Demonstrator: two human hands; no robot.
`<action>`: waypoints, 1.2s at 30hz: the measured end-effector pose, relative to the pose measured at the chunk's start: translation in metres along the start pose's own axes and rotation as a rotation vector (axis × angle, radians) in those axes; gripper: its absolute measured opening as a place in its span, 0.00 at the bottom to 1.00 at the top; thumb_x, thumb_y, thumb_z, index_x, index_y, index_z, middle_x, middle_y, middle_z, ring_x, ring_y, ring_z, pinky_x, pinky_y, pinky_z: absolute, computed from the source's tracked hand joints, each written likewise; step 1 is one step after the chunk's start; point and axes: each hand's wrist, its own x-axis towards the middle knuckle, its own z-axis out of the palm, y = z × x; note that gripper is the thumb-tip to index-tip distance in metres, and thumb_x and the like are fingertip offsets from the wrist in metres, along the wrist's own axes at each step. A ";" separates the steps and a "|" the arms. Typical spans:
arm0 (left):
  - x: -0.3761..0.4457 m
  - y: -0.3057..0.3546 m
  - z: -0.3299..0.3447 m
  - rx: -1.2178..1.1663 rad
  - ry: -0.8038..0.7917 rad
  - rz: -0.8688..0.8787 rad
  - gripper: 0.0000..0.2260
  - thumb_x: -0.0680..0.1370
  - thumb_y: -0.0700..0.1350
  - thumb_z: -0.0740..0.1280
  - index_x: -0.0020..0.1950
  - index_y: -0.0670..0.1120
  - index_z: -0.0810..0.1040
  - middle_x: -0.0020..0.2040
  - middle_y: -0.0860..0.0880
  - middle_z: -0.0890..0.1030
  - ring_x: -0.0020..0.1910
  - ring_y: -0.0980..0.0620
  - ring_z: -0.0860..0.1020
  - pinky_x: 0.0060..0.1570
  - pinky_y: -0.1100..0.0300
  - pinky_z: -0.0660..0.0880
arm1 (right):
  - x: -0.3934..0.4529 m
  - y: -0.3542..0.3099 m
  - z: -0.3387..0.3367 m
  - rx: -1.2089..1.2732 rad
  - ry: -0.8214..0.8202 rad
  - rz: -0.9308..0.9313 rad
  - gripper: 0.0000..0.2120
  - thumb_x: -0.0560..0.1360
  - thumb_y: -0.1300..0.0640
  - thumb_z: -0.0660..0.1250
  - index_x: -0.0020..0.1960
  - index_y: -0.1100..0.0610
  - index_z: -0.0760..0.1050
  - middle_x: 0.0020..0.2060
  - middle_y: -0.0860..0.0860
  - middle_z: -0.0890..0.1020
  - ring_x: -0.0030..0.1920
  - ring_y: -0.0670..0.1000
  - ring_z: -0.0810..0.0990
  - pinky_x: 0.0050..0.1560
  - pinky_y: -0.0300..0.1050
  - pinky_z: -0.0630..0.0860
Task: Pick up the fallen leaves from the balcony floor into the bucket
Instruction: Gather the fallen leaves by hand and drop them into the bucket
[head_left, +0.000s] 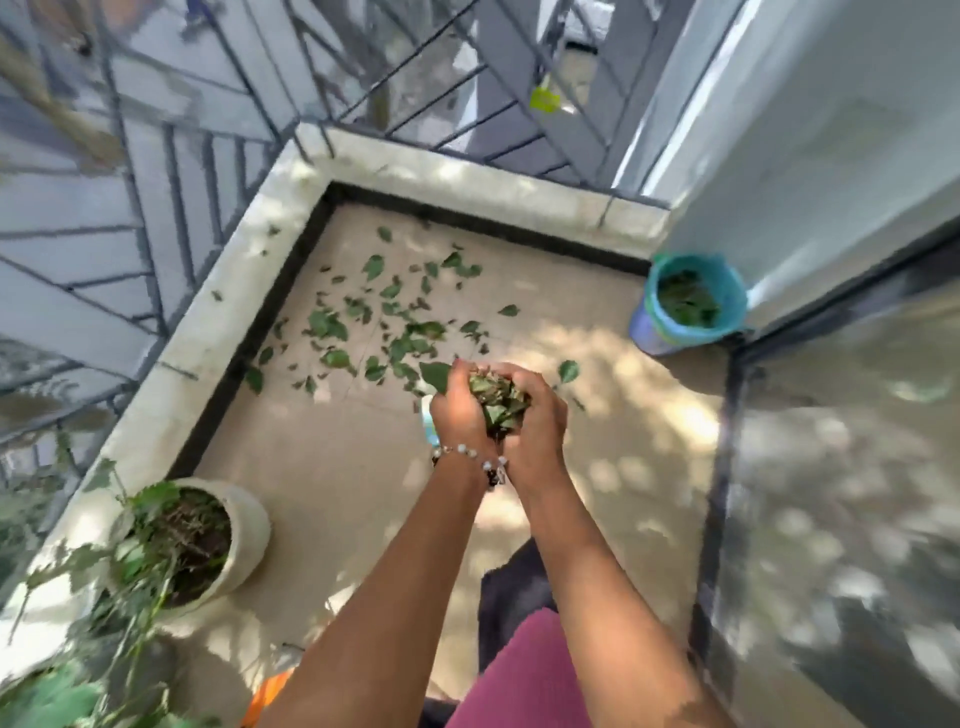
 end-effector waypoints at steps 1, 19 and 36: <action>-0.007 -0.007 0.021 0.027 -0.024 -0.008 0.15 0.70 0.52 0.70 0.42 0.40 0.77 0.42 0.41 0.80 0.40 0.44 0.79 0.46 0.49 0.79 | 0.005 -0.021 -0.010 0.030 0.018 -0.004 0.11 0.70 0.67 0.64 0.34 0.60 0.82 0.34 0.56 0.83 0.39 0.56 0.81 0.42 0.45 0.78; 0.009 -0.166 0.375 0.298 -0.250 -0.263 0.06 0.72 0.46 0.67 0.40 0.43 0.77 0.41 0.41 0.78 0.43 0.43 0.78 0.52 0.46 0.77 | 0.253 -0.257 -0.169 0.194 0.381 -0.114 0.10 0.71 0.67 0.65 0.34 0.59 0.81 0.33 0.54 0.79 0.37 0.53 0.78 0.37 0.43 0.76; 0.265 -0.316 0.530 0.509 -0.221 -0.336 0.16 0.72 0.49 0.69 0.56 0.42 0.82 0.49 0.41 0.85 0.50 0.42 0.83 0.55 0.45 0.79 | 0.554 -0.210 -0.251 0.408 0.469 0.178 0.15 0.76 0.58 0.67 0.61 0.60 0.78 0.53 0.57 0.84 0.49 0.56 0.83 0.40 0.45 0.81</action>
